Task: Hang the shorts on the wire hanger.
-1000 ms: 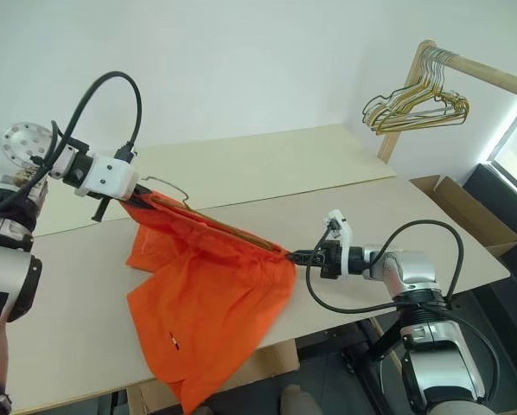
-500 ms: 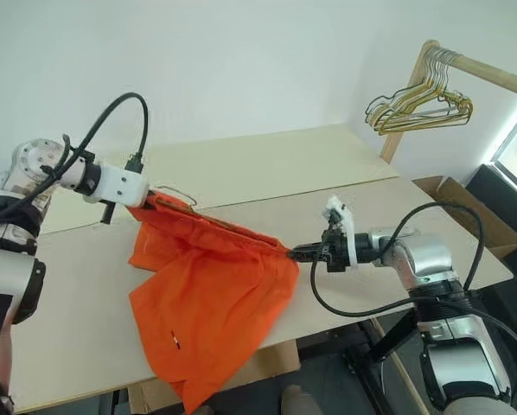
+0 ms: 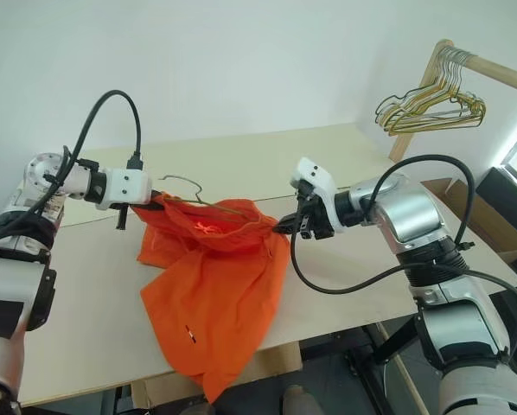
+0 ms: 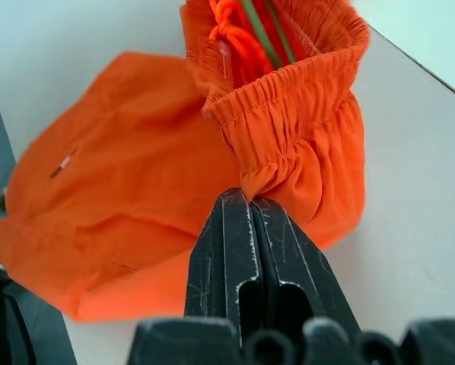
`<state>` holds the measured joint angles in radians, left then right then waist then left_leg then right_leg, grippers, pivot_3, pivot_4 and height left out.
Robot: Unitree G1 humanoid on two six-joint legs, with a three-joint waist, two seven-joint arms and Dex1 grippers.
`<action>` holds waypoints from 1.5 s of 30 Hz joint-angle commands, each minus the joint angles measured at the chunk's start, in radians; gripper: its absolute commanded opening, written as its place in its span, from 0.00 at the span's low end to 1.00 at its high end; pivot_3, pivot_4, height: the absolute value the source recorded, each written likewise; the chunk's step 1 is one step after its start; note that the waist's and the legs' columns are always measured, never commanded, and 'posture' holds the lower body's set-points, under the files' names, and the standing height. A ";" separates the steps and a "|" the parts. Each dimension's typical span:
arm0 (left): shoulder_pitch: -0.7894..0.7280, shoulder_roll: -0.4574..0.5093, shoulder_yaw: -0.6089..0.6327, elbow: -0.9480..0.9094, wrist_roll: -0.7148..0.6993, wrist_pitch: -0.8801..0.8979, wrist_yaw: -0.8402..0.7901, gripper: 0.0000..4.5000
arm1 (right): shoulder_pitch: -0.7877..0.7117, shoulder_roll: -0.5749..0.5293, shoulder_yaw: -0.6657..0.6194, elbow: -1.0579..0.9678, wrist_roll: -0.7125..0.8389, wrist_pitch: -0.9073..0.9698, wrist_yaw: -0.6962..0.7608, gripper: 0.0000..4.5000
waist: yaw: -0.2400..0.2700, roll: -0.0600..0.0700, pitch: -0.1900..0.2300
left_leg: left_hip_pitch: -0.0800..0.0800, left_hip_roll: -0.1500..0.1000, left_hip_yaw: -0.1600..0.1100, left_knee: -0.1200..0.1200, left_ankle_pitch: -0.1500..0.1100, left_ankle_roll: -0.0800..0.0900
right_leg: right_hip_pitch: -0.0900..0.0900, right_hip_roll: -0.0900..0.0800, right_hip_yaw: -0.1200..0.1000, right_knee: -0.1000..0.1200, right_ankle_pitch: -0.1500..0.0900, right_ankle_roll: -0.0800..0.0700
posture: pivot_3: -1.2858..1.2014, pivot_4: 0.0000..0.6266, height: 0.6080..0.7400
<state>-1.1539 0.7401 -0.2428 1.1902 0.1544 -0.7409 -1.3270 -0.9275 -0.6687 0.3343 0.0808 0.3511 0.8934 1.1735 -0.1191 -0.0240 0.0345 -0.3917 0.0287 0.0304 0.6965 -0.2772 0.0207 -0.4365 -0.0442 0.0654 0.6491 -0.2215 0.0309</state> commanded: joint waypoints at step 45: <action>0.099 -0.089 0.131 -0.143 -0.150 0.039 -0.058 0.00 | 0.005 0.106 0.014 0.047 -0.309 -0.480 -0.014 0.43 | -0.005 0.000 0.000 | 0.002 0.000 0.003 0.000 0.000 0.000 | 0.000 0.001 0.001 0.000 0.001 -0.001 | 0.49 0.00 1.00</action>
<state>-1.0429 0.6491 -0.1388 1.0825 0.0380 -0.7105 -1.3872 -0.8936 -0.5619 0.3787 0.1414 0.0324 0.3999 1.1557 -0.1242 -0.0240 0.0343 -0.3900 0.0289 0.0337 0.6964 -0.2770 0.0204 -0.4367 -0.0436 0.0664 0.6488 -0.2207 0.0295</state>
